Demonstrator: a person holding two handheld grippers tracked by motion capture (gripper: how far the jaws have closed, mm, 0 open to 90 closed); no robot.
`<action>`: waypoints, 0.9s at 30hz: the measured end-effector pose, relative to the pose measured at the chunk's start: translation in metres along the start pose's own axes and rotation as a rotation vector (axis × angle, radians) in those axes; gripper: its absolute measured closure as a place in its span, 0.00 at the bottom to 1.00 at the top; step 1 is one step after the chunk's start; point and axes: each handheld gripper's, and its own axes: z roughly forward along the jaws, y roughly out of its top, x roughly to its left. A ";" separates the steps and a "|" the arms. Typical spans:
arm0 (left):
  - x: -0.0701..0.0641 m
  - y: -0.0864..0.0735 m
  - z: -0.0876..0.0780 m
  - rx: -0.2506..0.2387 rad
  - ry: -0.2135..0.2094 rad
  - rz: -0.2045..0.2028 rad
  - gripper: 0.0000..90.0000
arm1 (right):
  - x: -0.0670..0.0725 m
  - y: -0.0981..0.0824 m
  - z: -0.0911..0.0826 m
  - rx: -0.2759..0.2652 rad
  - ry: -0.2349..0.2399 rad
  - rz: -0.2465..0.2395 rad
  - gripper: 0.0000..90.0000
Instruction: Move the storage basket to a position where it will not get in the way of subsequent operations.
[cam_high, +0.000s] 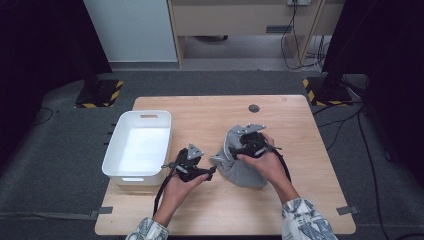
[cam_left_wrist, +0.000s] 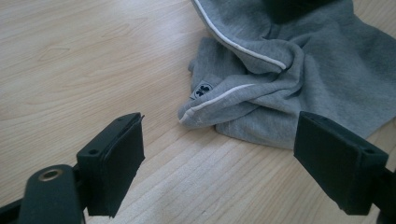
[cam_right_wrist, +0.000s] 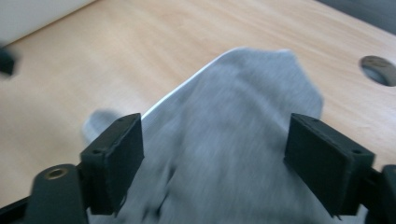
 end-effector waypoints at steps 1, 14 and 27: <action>-0.001 0.000 0.000 0.001 -0.002 0.002 0.17 | 0.000 0.003 0.003 0.000 -0.013 0.014 0.21; 0.000 0.000 -0.001 0.001 -0.003 0.002 0.17 | -0.003 0.014 0.027 0.047 -0.014 0.006 0.79; 0.003 0.001 -0.004 -0.010 0.018 -0.001 0.17 | 0.000 0.033 0.003 -0.056 0.048 -0.006 0.93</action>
